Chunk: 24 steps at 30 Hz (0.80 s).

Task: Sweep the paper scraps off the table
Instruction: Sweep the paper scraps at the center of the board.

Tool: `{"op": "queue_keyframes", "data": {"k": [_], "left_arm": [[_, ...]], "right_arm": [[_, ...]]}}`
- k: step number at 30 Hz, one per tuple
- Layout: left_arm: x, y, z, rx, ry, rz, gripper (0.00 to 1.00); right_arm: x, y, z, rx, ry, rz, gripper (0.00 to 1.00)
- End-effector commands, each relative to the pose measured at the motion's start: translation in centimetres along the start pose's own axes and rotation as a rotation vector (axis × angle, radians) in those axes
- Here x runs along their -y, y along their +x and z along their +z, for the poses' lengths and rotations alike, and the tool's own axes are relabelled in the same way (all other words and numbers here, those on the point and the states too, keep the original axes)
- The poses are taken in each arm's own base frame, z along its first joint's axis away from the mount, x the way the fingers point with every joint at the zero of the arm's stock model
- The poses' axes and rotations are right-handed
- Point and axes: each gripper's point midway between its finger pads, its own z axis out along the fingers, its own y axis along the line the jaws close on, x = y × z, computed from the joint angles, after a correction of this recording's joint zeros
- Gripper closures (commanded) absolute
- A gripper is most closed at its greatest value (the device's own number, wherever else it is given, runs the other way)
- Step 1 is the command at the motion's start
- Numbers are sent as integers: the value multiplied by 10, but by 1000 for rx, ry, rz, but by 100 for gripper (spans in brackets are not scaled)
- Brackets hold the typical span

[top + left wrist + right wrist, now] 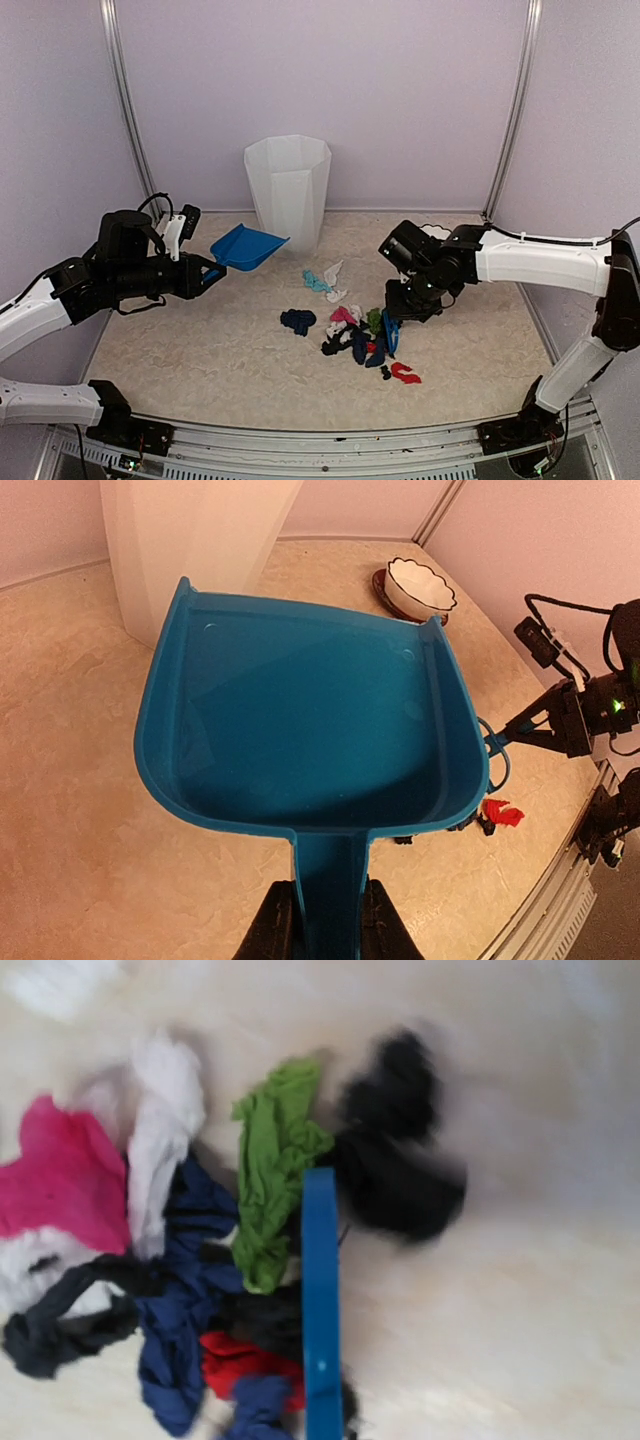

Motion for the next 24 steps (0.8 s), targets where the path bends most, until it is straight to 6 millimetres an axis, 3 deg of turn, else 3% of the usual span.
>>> {"op": "queue_keyframes", "data": {"k": [1,6,12,15,19,24], "left_arm": [[-1,3,2,-4,-6,0,100],[-3,4,2,-6,-15,2,100],[-3,4,2,-7,-16,1,100],[-3,3,2,-4,-17,0,100],[-5,4,3,-8,-25,1,100],[-8,5,4,-11,-40,0,100]], "right_arm": [[-41,-36,-2,71,-160,64,100],[-47,-54,-13,122,-148,40,100],[-22,-70,-37,202,-20,8,100],[-21,-89,-59,285,-17,-7,100],[-32,-120,-85,440,-54,-93,100],[-52,-146,-97,626,-78,-346,100]]}}
